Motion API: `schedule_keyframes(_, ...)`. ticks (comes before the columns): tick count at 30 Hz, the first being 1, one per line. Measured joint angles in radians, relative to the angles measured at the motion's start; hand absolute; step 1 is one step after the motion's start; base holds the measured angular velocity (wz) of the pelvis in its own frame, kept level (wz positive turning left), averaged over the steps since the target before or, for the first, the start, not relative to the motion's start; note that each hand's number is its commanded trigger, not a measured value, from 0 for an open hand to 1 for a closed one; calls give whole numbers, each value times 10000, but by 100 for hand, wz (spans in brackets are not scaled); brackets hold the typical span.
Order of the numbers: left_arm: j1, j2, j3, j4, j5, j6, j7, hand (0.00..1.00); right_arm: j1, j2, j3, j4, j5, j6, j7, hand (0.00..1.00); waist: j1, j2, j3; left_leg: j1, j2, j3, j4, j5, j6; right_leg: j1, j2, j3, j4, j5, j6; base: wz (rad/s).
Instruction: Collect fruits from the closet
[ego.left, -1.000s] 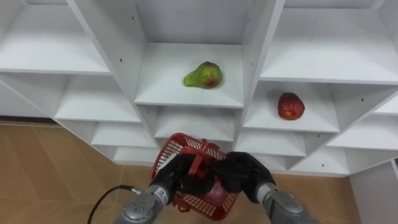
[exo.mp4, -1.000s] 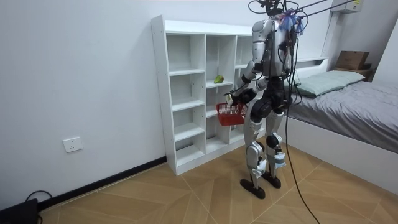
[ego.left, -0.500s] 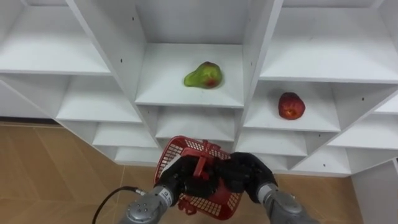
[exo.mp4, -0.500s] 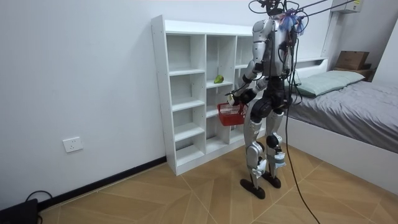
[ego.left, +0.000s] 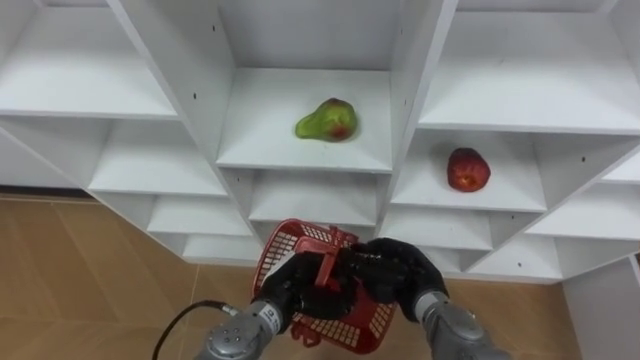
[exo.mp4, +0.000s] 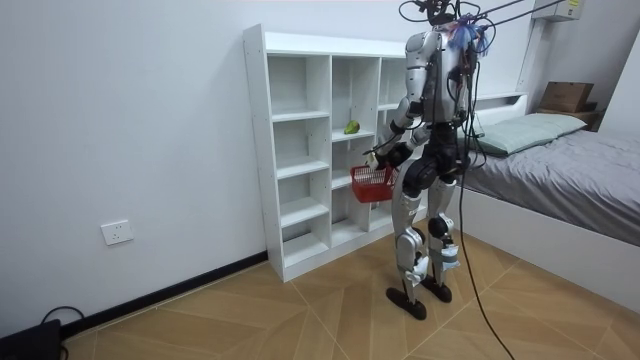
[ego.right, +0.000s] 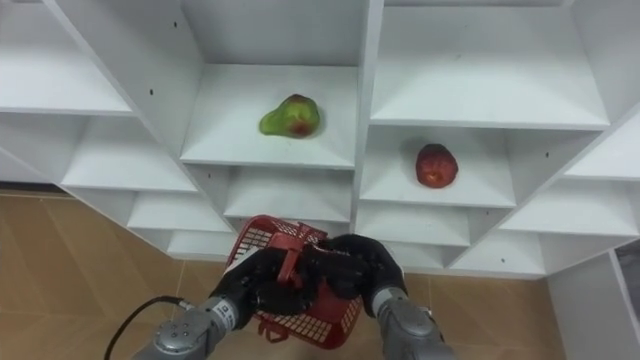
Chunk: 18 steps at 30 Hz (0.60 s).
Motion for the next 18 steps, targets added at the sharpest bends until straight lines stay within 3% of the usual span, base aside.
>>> schedule_keyframes(18,0,30,-238,209,-2,1,138,100,-20,39,156,34,313,-19,2,0,-96,0,2,-4,-1,-4,13,0,0,6,0,48,0,0,0,0)
